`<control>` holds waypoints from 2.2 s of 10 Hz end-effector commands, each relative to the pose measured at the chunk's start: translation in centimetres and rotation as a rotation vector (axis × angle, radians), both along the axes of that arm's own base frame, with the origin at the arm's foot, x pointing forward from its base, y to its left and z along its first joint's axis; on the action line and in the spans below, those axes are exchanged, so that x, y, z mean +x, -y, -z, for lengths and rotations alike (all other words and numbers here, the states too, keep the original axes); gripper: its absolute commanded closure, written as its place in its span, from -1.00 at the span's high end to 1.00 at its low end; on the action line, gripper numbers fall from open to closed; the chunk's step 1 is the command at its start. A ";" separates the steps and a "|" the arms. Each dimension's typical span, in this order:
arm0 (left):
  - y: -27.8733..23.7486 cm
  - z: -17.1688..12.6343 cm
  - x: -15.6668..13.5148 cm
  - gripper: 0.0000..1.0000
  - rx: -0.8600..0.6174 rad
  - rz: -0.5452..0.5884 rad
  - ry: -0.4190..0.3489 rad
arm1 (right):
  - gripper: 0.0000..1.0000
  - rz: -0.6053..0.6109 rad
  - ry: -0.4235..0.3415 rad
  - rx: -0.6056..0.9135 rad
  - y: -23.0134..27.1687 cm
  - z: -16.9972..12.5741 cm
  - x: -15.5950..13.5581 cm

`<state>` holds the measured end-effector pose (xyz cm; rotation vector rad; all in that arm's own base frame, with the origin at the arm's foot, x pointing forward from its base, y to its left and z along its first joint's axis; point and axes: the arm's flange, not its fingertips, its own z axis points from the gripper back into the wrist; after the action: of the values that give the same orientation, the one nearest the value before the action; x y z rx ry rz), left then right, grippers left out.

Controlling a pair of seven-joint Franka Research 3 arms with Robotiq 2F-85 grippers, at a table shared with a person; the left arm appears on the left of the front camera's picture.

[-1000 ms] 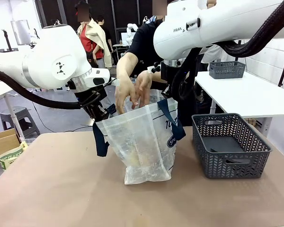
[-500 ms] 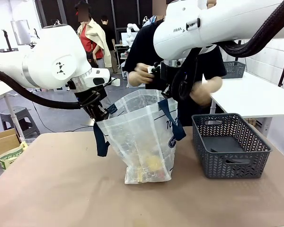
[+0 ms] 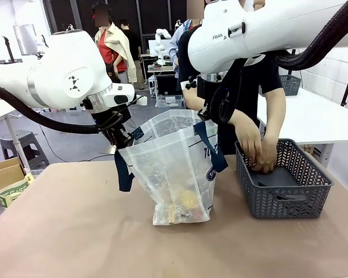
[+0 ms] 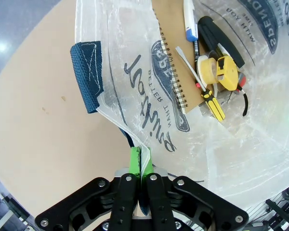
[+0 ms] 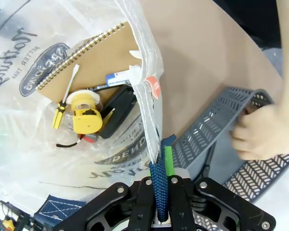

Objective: Transfer purchased items from the store into the shopping bag.
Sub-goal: Move the Reusable shopping bag to the right side of the table.

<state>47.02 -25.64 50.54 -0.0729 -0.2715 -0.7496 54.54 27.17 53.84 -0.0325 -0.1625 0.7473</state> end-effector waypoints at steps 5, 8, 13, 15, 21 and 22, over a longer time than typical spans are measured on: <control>-0.2 -0.1 0.1 -1.00 0.001 -0.003 0.005 | -1.00 0.001 0.007 0.003 0.1 -0.2 0.0; -0.2 -0.1 0.1 -1.00 0.001 -0.003 0.005 | -1.00 0.001 0.007 0.003 0.1 -0.2 0.0; -0.2 -0.1 0.1 -1.00 0.001 -0.003 0.005 | -1.00 0.001 0.007 0.003 0.1 -0.2 0.0; -0.2 -0.1 0.1 -1.00 0.001 -0.003 0.005 | -1.00 0.001 0.007 0.003 0.1 -0.2 0.0; -0.2 -0.1 0.1 -1.00 0.001 -0.003 0.005 | -1.00 0.001 0.007 0.003 0.1 -0.2 0.0; -0.2 -0.1 0.1 -1.00 0.001 -0.003 0.005 | -1.00 0.001 0.007 0.003 0.1 -0.2 0.0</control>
<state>47.02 -25.64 50.54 -0.0729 -0.2715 -0.7496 54.54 27.17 53.84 -0.0325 -0.1625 0.7473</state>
